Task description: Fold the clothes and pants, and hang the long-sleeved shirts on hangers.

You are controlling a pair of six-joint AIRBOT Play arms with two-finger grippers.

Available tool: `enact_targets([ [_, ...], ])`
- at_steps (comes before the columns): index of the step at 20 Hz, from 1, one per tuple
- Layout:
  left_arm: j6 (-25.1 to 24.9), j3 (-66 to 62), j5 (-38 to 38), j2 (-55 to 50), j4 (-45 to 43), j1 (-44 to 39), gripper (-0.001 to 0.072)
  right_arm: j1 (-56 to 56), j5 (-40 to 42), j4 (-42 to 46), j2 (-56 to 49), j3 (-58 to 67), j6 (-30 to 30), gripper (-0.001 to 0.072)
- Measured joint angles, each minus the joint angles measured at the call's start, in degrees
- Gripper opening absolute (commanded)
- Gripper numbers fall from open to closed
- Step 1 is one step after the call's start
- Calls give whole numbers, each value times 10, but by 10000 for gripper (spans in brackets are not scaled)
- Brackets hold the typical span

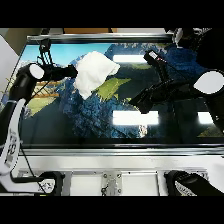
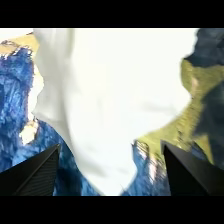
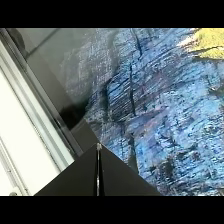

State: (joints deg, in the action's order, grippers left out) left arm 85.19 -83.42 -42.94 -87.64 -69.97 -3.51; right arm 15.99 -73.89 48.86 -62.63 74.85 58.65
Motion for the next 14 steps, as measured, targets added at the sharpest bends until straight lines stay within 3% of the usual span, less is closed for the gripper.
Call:
enact_targets([
  [6,-28,-137,9,-191,98,13,718,0,0,0,0,0,0,34],
  [7,-31,-159,2,-211,118,13,639,0,0,0,0,0,0,34],
  [9,-33,-203,-17,-243,153,14,165,0,0,0,0,0,0,34],
  [10,-35,-224,-28,-253,166,14,34,0,0,0,0,0,0,34],
  [14,-37,-303,-90,-266,191,14,17,0,0,0,0,0,0,34],
])
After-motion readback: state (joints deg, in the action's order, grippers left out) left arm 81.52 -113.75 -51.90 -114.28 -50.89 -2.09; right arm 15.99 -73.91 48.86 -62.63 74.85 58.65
